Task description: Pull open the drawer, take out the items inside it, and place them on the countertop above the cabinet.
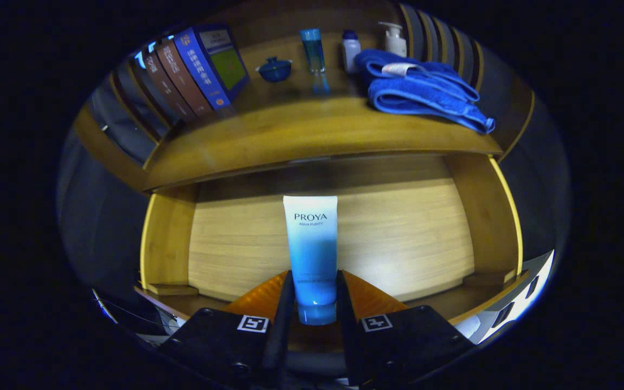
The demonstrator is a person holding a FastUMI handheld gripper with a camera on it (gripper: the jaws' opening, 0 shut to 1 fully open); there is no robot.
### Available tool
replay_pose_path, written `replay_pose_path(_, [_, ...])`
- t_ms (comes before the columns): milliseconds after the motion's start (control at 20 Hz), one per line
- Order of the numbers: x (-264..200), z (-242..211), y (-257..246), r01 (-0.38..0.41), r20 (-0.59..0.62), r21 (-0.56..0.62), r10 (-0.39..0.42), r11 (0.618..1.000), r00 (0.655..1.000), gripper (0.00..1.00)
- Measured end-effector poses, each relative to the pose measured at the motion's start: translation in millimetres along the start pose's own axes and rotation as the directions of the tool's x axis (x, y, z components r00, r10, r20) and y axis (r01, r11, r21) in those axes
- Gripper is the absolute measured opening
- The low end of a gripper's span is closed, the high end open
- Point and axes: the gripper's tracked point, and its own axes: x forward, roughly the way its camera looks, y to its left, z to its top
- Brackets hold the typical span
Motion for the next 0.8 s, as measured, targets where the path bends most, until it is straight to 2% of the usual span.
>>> replay_pose_path(100, [-15, 21, 3, -0.010, 0.056, -0.007, 0.011, 1.000, 0.998, 0.47])
replay_pose_path(300, [-18, 76, 20, -0.031, 0.120, -0.041, 0.036, 0.999, 0.992, 0.47])
replay_pose_path(600, [30, 155, 25, -0.003, 0.128, -0.044, 0.009, 0.999, 0.992, 0.47])
replay_pose_path(800, [68, 185, 24, 0.024, 0.096, -0.028, -0.021, 0.999, 0.995, 0.47])
